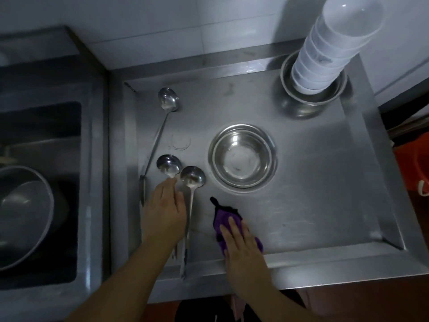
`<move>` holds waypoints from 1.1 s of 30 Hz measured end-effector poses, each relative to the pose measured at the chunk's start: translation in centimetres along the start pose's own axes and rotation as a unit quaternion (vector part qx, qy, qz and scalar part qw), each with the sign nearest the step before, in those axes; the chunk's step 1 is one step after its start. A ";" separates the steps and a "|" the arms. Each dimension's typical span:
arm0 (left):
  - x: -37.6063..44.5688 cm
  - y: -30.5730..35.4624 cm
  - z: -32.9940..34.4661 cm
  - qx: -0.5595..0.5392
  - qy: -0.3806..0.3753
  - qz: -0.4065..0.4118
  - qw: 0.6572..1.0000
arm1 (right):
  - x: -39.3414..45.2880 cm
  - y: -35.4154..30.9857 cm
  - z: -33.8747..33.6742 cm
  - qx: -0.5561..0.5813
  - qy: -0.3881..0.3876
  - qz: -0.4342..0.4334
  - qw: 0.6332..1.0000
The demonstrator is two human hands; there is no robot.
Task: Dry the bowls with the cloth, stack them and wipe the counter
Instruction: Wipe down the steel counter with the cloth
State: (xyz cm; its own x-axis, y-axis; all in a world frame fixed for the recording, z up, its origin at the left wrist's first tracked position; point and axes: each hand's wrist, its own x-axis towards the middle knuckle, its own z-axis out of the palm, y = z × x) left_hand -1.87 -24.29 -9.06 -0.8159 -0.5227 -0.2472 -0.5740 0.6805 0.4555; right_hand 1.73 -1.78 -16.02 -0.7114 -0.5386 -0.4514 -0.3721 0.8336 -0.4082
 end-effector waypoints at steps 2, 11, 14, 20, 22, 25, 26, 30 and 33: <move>-0.8 -1.4 -0.9 0.007 -0.012 -0.004 1.000 | -0.2 -1.4 0.2 0.017 -0.044 -0.002 0.999; -4.3 -5.9 -1.4 0.005 -0.114 -0.103 0.988 | 4.3 -8.7 -6.2 0.149 -0.006 0.091 0.985; -5.6 -6.4 -0.9 -0.004 -0.146 -0.122 0.982 | 7.2 -10.0 -6.6 0.266 -0.069 0.188 0.943; -6.5 -7.2 0.9 -0.045 -0.156 -0.151 0.975 | 10.1 -10.4 -4.4 0.281 -0.074 0.234 0.928; -6.2 -7.3 1.4 -0.041 -0.153 -0.160 0.974 | 10.6 -10.3 -3.8 0.284 -0.065 0.231 0.928; -5.6 -7.8 2.1 -0.038 -0.156 -0.173 0.972 | 10.9 -10.3 -3.2 0.299 -0.061 0.230 0.924; -5.4 -7.9 2.2 -0.040 -0.158 -0.180 0.970 | 10.9 -10.4 -3.1 0.307 -0.058 0.235 0.920; -4.6 -8.3 2.6 -0.046 -0.157 -0.191 0.968 | 10.6 -10.5 -3.0 0.354 -0.024 0.236 0.905; -3.9 -8.2 2.8 -0.042 -0.165 -0.194 0.966 | 10.3 -10.8 -3.4 0.381 -0.019 0.221 0.897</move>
State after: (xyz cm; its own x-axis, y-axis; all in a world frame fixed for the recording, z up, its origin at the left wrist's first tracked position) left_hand 5.83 -26.42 -14.22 -0.5265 -0.5280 -0.6663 -0.8444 0.4157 0.3379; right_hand -3.61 -15.93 -13.53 -0.6627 -0.1921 -0.7238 0.4681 0.6483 -0.6006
